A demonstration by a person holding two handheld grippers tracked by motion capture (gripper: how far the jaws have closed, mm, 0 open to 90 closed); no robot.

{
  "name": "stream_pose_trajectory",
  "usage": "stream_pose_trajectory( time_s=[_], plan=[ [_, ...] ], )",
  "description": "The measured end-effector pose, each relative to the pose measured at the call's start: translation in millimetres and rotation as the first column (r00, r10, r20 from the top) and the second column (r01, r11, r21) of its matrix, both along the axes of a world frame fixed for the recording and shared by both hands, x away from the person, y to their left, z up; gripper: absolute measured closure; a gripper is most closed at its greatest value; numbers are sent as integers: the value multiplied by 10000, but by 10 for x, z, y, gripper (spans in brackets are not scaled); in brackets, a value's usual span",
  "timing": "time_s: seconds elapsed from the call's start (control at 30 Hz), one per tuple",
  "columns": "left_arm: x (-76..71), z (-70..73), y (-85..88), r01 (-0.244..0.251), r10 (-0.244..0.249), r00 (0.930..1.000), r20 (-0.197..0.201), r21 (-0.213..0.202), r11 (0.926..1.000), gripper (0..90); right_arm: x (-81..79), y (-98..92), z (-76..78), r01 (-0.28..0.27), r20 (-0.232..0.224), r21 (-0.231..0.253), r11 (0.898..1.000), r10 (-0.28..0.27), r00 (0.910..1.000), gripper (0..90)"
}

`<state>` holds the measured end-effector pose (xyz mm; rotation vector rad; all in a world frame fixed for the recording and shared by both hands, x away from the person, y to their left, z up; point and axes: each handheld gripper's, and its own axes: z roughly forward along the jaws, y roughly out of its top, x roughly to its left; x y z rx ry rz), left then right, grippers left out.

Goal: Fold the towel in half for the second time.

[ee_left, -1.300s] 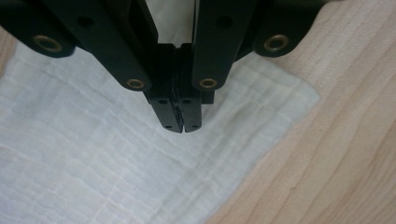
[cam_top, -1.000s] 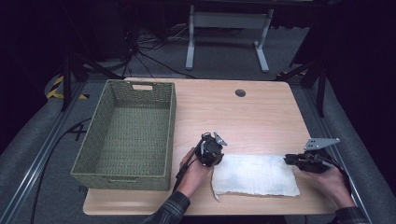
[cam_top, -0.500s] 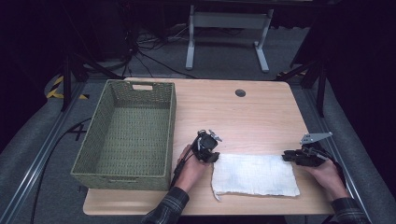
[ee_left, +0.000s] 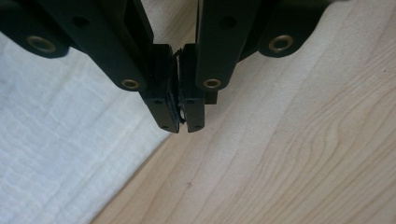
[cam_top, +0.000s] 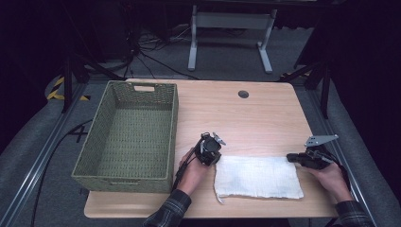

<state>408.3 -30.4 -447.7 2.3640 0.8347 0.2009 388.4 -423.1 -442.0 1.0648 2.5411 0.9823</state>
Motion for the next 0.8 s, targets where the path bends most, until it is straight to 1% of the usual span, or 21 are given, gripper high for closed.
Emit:
stream_pose_trajectory(
  time_s=[0.1,0.13,0.17,0.2,0.23,0.27,0.3,0.33,0.4,0.43,0.47,0.5,0.53,0.57,0.6,0.63,0.77,0.8],
  plan=[
    [4,69,49,-177,187,9995,273,-391,9991,865,4,-3,62,65,311,52,10000,-66,9995,870],
    [-5,90,62,-264,279,9992,271,-548,9981,865,0,-3,88,127,416,112,9999,-131,9990,869],
    [4,121,84,-102,120,9993,345,-509,9987,865,1,-6,101,123,535,116,9999,-129,9985,869],
    [-12,150,91,-296,328,9981,523,-614,9977,865,-1,-6,114,156,576,151,9998,-164,9982,869],
    [-14,164,96,-345,400,9968,685,-795,9962,865,1,-3,130,183,723,219,9996,-199,9972,869],
    [-22,183,104,-445,507,9963,693,-881,9951,865,5,-5,149,172,753,178,9997,-185,9970,869],
    [-20,209,124,-400,464,9960,757,-836,9957,865,10,-3,162,204,851,170,9996,-218,9961,870],
    [-26,210,130,-477,557,9949,842,-941,9944,865,16,-5,181,219,913,231,9995,-239,9955,869],
    [-27,224,145,-426,506,9954,816,-960,9945,865,18,-8,197,218,950,285,9994,-244,9952,869],
    [-33,224,151,-433,520,9953,815,-1051,9935,865,18,-5,210,218,1025,294,9993,-247,9944,869],
    [-45,239,157,-455,536,9953,810,-990,9940,865,12,-1,218,199,1044,328,9993,-232,9943,869],
    [-61,246,159,-479,567,9952,799,-1088,9929,865,3,0,223,159,1063,338,9993,-194,9941,869],
    [-69,262,168,-357,455,9948,910,-1062,9937,865,-8,1,228,130,1115,333,9994,-167,9936,869],
    [-94,281,170,-424,520,9950,855,-1107,9929,865,-38,0,243,108,1173,353,9993,-148,9930,869],
    [-101,294,175,-318,422,9947,934,-1103,9934,865,-38,0,243,108,1173,353,9993,-148,9930,869],
    [-144,319,184,-351,479,9938,1005,-1256,9915,864,-67,-5,259,86,1270,400,9992,-136,9918,869],
    [-212,376,205,-158,331,9919,1226,-1392,9901,864,-150,-17,304,-5,1451,553,9985,-75,9894,869],
    [-231,391,210,-15,188,9915,1286,-1334,9911,865,-178,-18,316,-35,1479,558,9984,-48,9890,869]
  ],
)
